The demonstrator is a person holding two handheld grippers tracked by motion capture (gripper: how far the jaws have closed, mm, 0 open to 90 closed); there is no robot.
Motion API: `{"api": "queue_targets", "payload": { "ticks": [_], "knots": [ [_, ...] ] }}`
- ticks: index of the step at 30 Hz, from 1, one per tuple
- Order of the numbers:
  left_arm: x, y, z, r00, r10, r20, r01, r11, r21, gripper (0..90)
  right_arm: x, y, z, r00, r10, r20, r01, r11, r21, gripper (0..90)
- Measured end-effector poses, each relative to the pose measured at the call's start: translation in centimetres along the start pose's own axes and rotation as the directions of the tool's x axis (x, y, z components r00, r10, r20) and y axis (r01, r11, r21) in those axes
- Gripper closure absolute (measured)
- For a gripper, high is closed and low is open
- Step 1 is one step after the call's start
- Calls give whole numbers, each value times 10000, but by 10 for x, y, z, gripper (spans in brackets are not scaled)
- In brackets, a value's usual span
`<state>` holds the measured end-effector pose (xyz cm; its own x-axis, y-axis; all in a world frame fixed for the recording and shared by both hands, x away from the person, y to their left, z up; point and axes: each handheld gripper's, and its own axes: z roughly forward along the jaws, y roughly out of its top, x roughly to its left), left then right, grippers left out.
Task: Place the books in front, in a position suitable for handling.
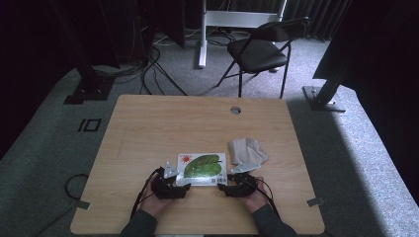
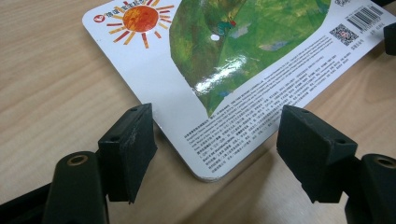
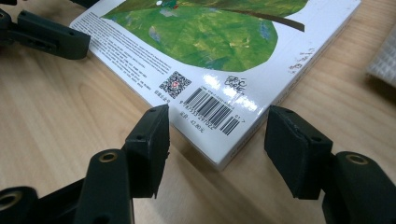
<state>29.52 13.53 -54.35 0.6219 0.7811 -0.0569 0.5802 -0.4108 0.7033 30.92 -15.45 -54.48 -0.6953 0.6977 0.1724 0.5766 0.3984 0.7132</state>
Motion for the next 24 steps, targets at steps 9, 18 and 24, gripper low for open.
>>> {"api": "queue_targets", "payload": {
  "ticks": [9, 18, 24],
  "knots": [
    [-3, -4, -3, 10000, 14, 44, -13, 10000, -78, 293, 3, -6, -4, 9999, 90, -129, -92, 9999, -135, 401],
    [0, -5, -4, 9995, -198, 226, 202, 9996, -177, 303, 3, -6, -2, 9997, -8, -251, 3, 9998, -189, 340],
    [1, -5, -4, 9988, -327, 362, 335, 9992, -209, 301, 3, -6, -2, 9996, -94, -259, 90, 9998, -182, 333]
  ]
}}
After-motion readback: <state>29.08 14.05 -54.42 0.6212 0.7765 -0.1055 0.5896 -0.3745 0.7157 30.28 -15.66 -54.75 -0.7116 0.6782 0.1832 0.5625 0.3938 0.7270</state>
